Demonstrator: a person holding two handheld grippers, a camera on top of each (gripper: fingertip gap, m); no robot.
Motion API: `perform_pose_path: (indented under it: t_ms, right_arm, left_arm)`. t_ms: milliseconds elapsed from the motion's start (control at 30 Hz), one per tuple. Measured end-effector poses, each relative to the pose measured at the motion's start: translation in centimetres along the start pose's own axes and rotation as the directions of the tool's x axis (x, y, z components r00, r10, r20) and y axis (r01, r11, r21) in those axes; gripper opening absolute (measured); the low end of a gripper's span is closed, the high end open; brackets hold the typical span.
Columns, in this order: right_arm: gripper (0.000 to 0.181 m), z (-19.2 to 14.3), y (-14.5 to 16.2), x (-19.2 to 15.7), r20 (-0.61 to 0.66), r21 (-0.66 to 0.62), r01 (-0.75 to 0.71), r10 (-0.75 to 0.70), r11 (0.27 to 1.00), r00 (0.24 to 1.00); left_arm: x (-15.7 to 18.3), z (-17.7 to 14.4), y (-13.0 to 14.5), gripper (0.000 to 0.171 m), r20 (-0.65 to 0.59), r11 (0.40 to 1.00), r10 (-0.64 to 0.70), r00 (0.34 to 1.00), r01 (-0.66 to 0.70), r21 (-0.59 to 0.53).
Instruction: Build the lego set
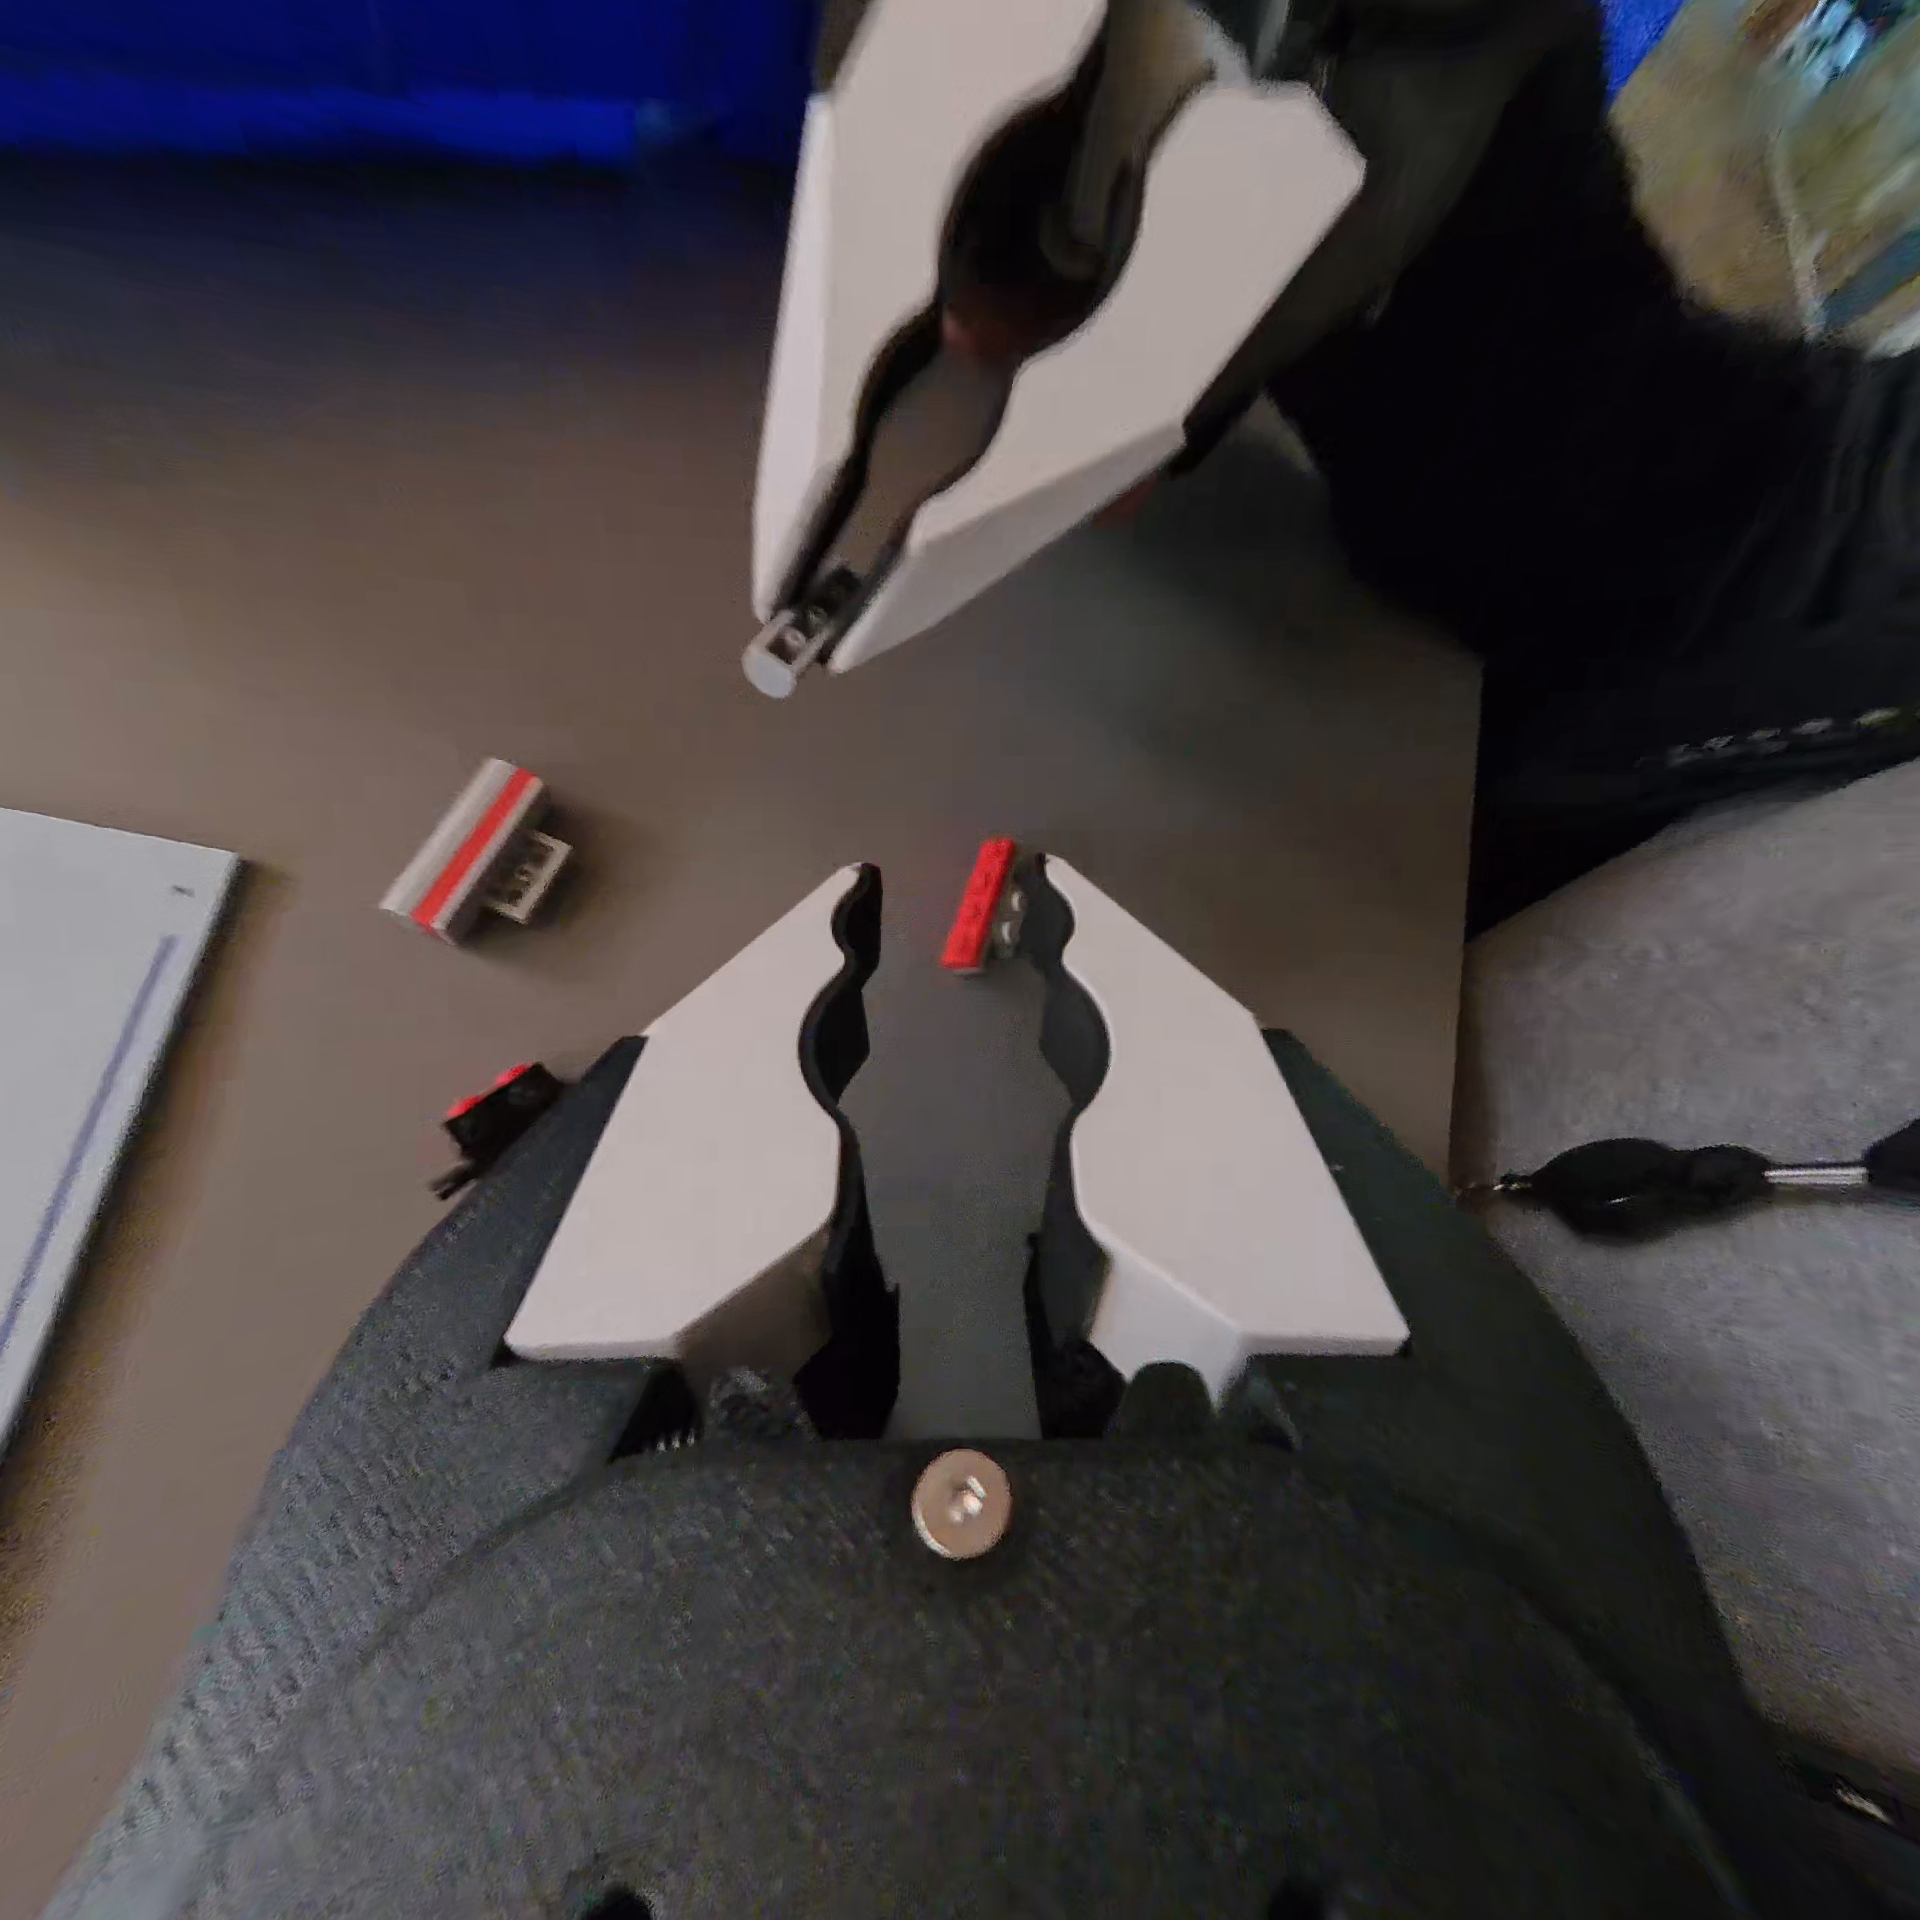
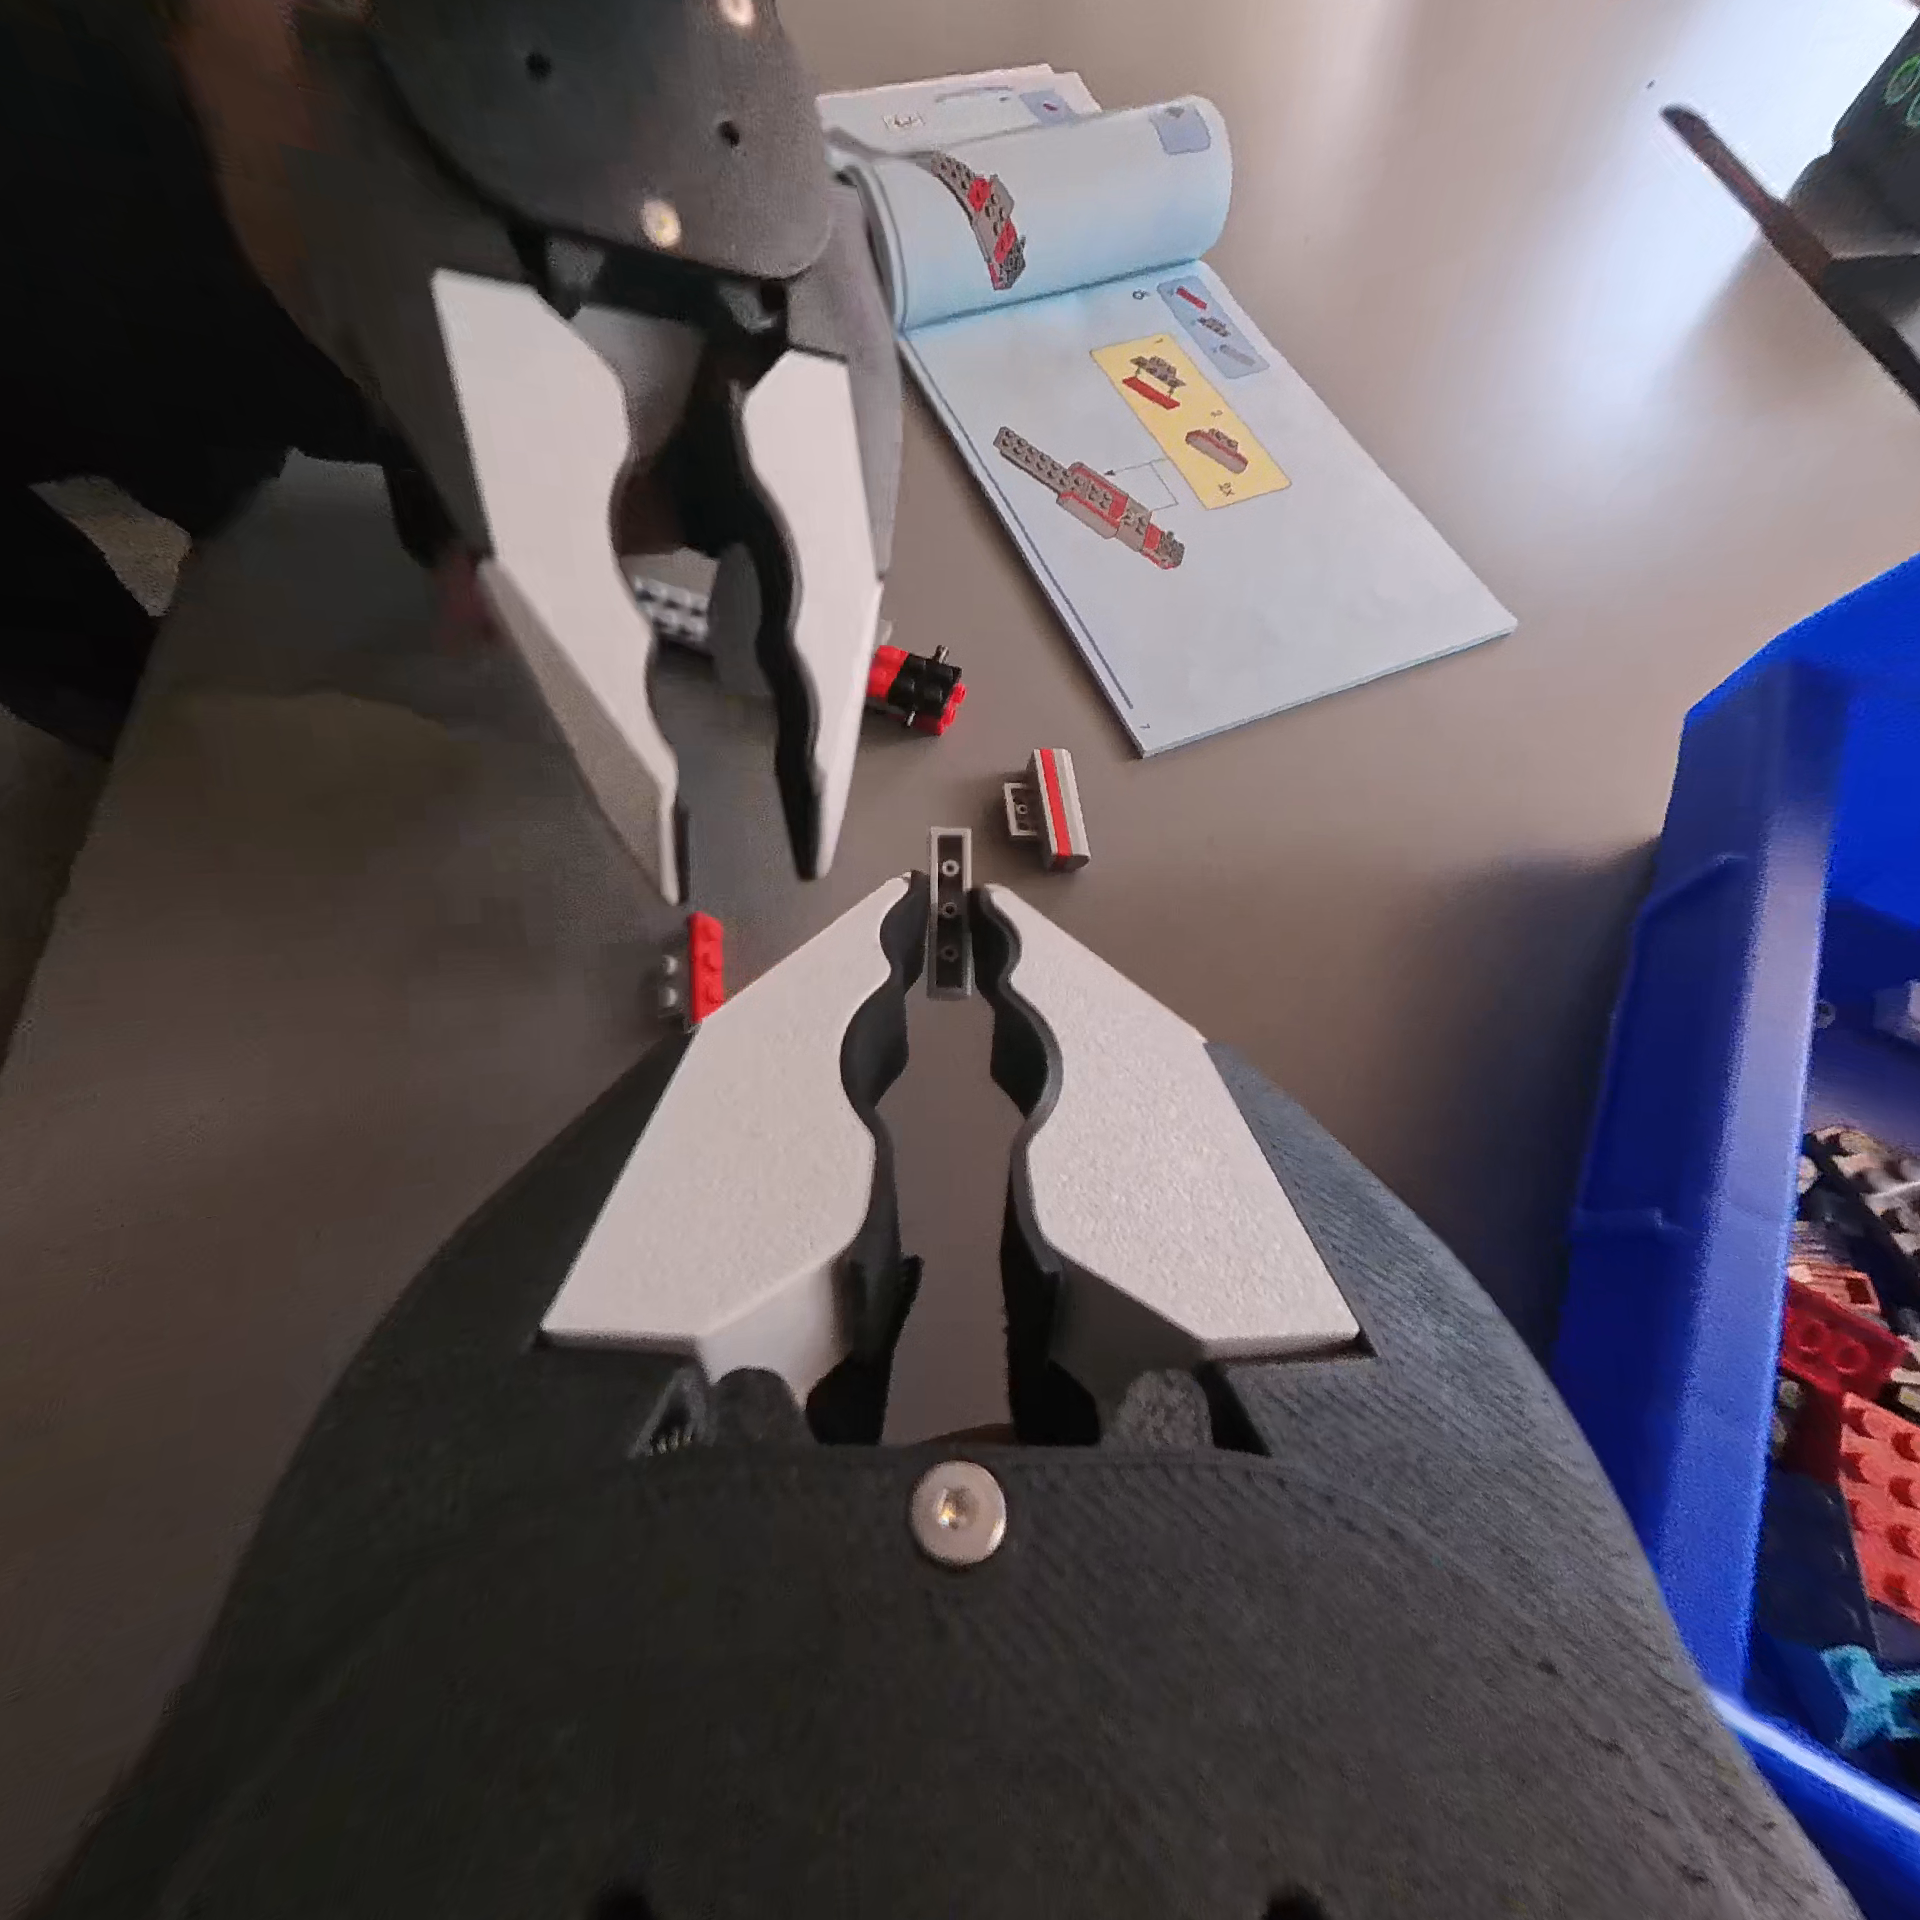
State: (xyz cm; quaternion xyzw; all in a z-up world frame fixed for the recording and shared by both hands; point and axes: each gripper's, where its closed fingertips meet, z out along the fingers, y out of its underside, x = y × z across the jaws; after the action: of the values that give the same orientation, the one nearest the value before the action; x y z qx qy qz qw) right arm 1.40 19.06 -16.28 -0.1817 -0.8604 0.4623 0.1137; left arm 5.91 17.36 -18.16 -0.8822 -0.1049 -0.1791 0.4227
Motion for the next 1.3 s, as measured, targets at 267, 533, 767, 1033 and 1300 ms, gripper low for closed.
perform_pose_path:
  t_ms: [267, 533, 767, 1033, 1300]
  right_arm:
    - [0.010, -0.6, -2.8, 0.7, -0.203, 0.134, 0.338, -0.308, 0.932, 0.929]
    - [0.010, -0.1, -3.3, 1.4, -0.359, 0.069, 0.525, -0.470, 0.848, 0.806]
    - [0.010, 0.1, -2.9, 1.9, -0.367, 0.065, 0.524, -0.468, 0.849, 0.804]
    - [0.011, -0.1, -3.2, 1.7, -0.376, 0.077, 0.534, -0.472, 0.842, 0.798]
    - [0.012, 0.0, -3.1, 1.2, -0.361, 0.078, 0.534, -0.476, 0.842, 0.802]
  left_arm:
    - [-1.9, -3.7, -6.5, 0.028, -0.339, 0.910, -0.229, 0.912, 0.324, 0.258]
    - [-3.1, -2.3, -6.2, 0.026, -0.378, 0.934, -0.256, 0.890, 0.328, 0.141]
    - [-3.1, -2.3, -5.6, 0.004, -0.402, 0.934, -0.247, 0.882, 0.327, 0.144]
    - [-3.4, -2.5, -6.1, 0.007, -0.379, 0.934, -0.208, 0.902, 0.299, 0.199]
    - [-3.0, -2.6, -5.9, 0.005, -0.354, 0.946, -0.140, 0.925, 0.230, 0.228]
